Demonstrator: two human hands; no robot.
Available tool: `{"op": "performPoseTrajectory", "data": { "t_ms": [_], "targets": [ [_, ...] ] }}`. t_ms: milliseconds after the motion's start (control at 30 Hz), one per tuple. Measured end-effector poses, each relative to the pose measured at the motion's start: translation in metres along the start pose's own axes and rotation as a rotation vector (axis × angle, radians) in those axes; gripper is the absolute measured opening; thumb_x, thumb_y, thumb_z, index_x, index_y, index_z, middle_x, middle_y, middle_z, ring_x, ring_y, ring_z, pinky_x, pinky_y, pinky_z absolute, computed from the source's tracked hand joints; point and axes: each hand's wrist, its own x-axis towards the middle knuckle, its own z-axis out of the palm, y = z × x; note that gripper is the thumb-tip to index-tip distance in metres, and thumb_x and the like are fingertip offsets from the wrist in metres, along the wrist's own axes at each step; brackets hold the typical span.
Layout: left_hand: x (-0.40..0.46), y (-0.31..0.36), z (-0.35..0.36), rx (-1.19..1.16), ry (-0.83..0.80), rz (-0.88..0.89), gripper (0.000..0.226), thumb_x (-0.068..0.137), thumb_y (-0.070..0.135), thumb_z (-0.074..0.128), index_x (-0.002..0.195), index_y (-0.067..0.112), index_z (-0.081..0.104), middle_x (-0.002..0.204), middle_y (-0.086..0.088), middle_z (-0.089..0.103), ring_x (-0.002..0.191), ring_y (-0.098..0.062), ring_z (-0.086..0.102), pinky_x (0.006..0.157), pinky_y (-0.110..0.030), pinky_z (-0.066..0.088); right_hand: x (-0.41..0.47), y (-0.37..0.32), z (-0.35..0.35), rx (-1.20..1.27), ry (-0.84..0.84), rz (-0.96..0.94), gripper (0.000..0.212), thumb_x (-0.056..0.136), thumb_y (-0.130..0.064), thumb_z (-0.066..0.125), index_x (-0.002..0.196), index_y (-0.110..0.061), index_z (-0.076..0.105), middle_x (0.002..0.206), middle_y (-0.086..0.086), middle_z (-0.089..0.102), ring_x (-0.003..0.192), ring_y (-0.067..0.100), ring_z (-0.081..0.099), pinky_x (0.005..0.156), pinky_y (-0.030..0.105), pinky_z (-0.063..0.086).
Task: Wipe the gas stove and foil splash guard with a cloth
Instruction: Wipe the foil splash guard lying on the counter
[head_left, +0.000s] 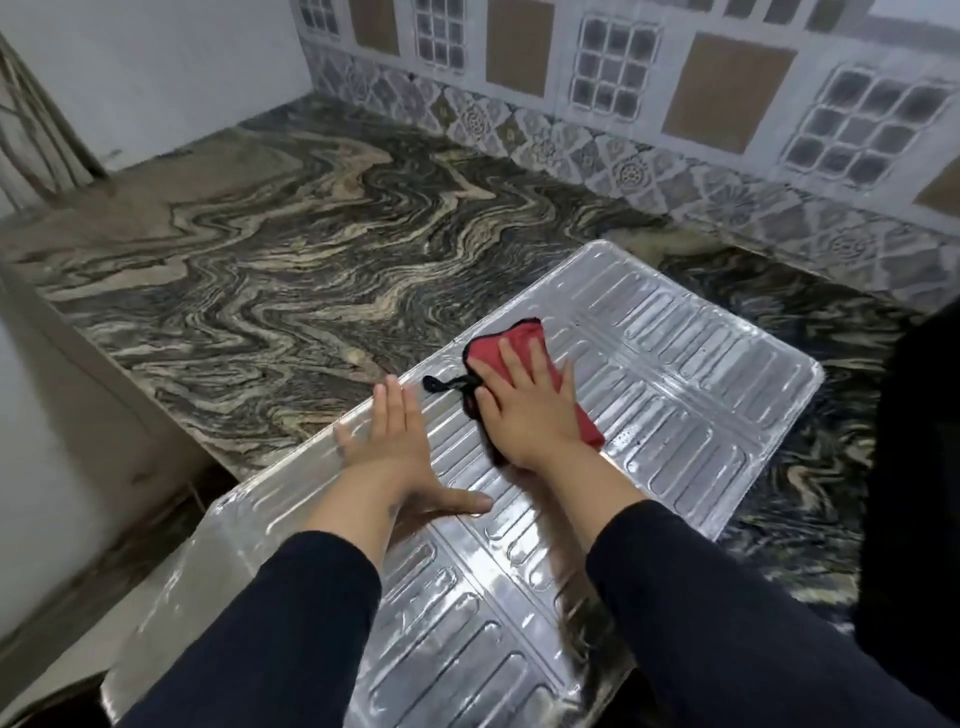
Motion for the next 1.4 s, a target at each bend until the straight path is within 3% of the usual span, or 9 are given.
{"op": "performPoseTrajectory", "data": {
  "t_ms": [133, 200, 533, 700, 900, 1000, 1233, 1400],
  "targets": [
    [0.004, 0.002, 0.002, 0.013, -0.018, -0.013, 0.16, 0.036, 0.094, 0.053, 0.139, 0.008, -0.035, 0.145, -0.008, -0.048, 0.138, -0.025, -0.039, 0.113, -0.068, 0.001, -0.002, -0.001, -0.001, -0.024, -0.026, -0.271, 0.045, 0.099, -0.047, 0.018, 0.143, -0.049, 0.021, 0.16, -0.012, 0.007, 0.148, 0.021, -0.009, 0.113, 0.057, -0.011],
    [0.006, 0.002, 0.002, 0.022, -0.019, -0.019, 0.16, 0.035, 0.095, 0.051, 0.138, 0.009, -0.036, 0.144, -0.007, -0.049, 0.138, -0.025, -0.039, 0.113, -0.068, 0.001, 0.009, 0.01, -0.005, -0.008, -0.009, -0.302, 0.044, 0.097, -0.051, 0.021, 0.141, -0.051, 0.024, 0.16, -0.012, 0.011, 0.148, 0.018, -0.005, 0.113, 0.059, -0.009],
    [0.008, 0.003, 0.002, 0.013, -0.019, -0.035, 0.159, 0.035, 0.095, 0.051, 0.138, 0.01, -0.037, 0.144, -0.006, -0.048, 0.138, -0.024, -0.038, 0.115, -0.064, -0.005, 0.1, 0.15, -0.05, -0.057, 0.026, 0.208, 0.049, 0.096, -0.052, 0.017, 0.144, -0.047, 0.02, 0.161, -0.005, 0.006, 0.148, 0.02, -0.003, 0.114, 0.059, -0.007],
    [0.006, 0.005, -0.002, 0.017, -0.039, -0.044, 0.159, 0.037, 0.093, 0.052, 0.138, 0.008, -0.037, 0.144, -0.009, -0.048, 0.137, -0.027, -0.038, 0.115, -0.063, -0.006, 0.087, 0.115, -0.041, -0.007, -0.001, 0.289, 0.051, 0.097, -0.048, 0.016, 0.147, -0.041, 0.017, 0.162, 0.0, 0.001, 0.148, 0.025, -0.007, 0.116, 0.054, -0.005],
    [0.001, 0.005, -0.006, 0.022, -0.029, -0.049, 0.161, 0.036, 0.093, 0.054, 0.14, 0.007, -0.033, 0.148, -0.011, -0.043, 0.141, -0.027, -0.033, 0.113, -0.066, -0.005, -0.011, 0.04, -0.012, 0.027, -0.03, -0.03, 0.046, 0.097, -0.052, 0.016, 0.143, -0.05, 0.018, 0.161, -0.009, 0.002, 0.147, 0.019, -0.01, 0.117, 0.047, -0.008],
    [-0.003, 0.005, -0.005, 0.005, -0.004, -0.046, 0.161, 0.034, 0.095, 0.052, 0.142, 0.01, -0.031, 0.15, -0.008, -0.041, 0.142, -0.024, -0.032, 0.113, -0.066, -0.005, -0.059, 0.041, -0.009, -0.008, -0.04, -0.135, 0.046, 0.096, -0.055, 0.015, 0.143, -0.052, 0.016, 0.16, -0.011, 0.003, 0.147, 0.015, -0.011, 0.117, 0.048, -0.009],
    [-0.008, 0.013, -0.013, 0.046, -0.019, -0.061, 0.163, 0.034, 0.09, 0.059, 0.142, 0.007, -0.03, 0.151, -0.011, -0.039, 0.142, -0.027, -0.031, 0.107, -0.071, -0.007, -0.114, 0.076, -0.013, -0.067, -0.022, 0.01, 0.049, 0.095, -0.057, 0.011, 0.144, -0.051, 0.014, 0.16, -0.013, 0.001, 0.146, 0.011, -0.016, 0.117, 0.05, -0.009],
    [-0.001, 0.06, -0.028, 0.121, 0.056, 0.17, 0.161, 0.041, 0.079, 0.072, 0.14, 0.006, -0.032, 0.149, -0.011, -0.041, 0.139, -0.027, -0.036, 0.112, -0.067, -0.007, -0.112, 0.072, -0.013, -0.043, -0.011, 0.019, 0.051, 0.093, -0.058, 0.01, 0.144, -0.051, 0.015, 0.16, -0.012, 0.002, 0.146, 0.012, -0.016, 0.117, 0.05, -0.011]
  ]
}}
